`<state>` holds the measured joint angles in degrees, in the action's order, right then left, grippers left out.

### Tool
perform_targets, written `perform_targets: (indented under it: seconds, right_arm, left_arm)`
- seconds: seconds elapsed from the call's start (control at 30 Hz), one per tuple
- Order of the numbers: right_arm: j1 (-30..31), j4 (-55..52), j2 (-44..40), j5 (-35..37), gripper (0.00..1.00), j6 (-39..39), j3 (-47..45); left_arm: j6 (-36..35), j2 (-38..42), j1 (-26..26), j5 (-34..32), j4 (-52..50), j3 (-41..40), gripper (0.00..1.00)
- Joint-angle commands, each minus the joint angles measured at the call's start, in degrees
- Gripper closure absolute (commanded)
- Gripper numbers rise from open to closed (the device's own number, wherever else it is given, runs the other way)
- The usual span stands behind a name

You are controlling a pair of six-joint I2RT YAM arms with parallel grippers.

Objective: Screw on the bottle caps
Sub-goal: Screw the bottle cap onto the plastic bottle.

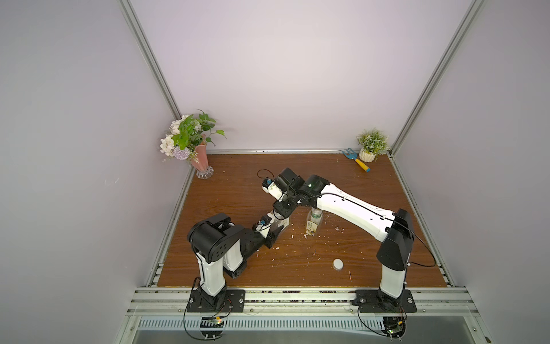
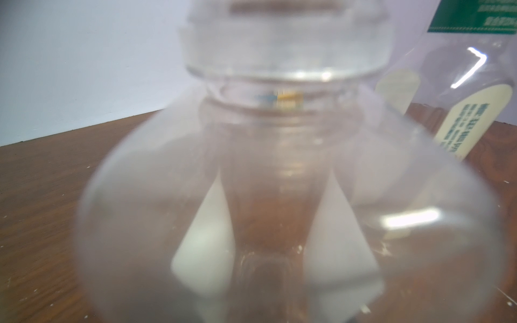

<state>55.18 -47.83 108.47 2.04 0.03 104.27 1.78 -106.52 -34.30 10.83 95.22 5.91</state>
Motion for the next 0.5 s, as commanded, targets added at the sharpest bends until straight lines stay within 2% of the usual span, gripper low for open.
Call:
perform_targets:
  seconds: [0.0,0.47]
  right_arm:
    - [1.0,-3.6,-0.5,-3.2,0.70,0.0,-1.5]
    - [1.0,-4.9,-1.0,0.8,0.64,0.2,-0.7]
  left_arm:
    - [-0.9,-1.6,-0.7,-0.4,6.4,0.4,0.68]
    - [-1.1,-1.1,-0.8,-0.5,6.3,0.1,0.68]
